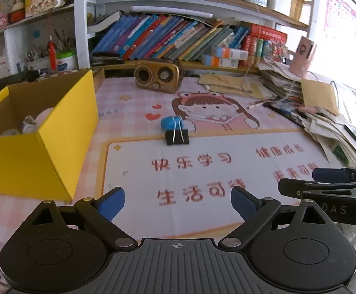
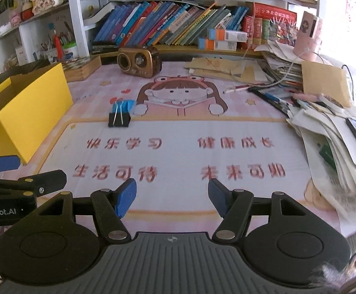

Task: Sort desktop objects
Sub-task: 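Move both tools toward the blue-capped black binder clip on the mat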

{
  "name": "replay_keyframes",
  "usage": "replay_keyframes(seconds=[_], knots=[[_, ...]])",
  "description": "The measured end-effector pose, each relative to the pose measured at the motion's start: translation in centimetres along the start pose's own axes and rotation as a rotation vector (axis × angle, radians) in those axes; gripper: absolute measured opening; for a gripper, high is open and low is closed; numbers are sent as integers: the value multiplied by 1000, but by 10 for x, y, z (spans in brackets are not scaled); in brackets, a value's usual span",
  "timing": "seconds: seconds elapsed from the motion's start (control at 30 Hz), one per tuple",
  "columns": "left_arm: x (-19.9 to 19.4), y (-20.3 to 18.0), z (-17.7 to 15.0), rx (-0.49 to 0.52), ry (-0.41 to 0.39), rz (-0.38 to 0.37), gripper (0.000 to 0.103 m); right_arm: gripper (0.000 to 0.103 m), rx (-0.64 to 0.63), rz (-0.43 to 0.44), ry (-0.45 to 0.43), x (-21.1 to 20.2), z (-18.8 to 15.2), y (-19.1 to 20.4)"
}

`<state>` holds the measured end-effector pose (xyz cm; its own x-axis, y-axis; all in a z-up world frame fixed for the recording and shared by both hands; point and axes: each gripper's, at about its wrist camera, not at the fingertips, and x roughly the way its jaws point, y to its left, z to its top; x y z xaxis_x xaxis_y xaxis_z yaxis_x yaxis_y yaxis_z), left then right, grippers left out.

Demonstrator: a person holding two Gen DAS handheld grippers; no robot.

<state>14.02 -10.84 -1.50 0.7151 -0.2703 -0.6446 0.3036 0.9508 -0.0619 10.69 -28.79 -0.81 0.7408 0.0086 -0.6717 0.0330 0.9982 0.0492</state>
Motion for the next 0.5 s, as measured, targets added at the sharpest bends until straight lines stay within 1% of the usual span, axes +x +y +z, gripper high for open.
replay_keyframes(seconds=[0.27, 0.33, 0.5], knots=[[33, -15, 16, -34, -16, 55, 94, 63, -22, 52, -4, 30, 30, -21], [42, -17, 20, -48, -19, 67, 90, 63, -27, 64, -10, 38, 38, -25], [69, -18, 31, -85, -20, 99, 88, 63, -38, 86, -26, 59, 61, -35]])
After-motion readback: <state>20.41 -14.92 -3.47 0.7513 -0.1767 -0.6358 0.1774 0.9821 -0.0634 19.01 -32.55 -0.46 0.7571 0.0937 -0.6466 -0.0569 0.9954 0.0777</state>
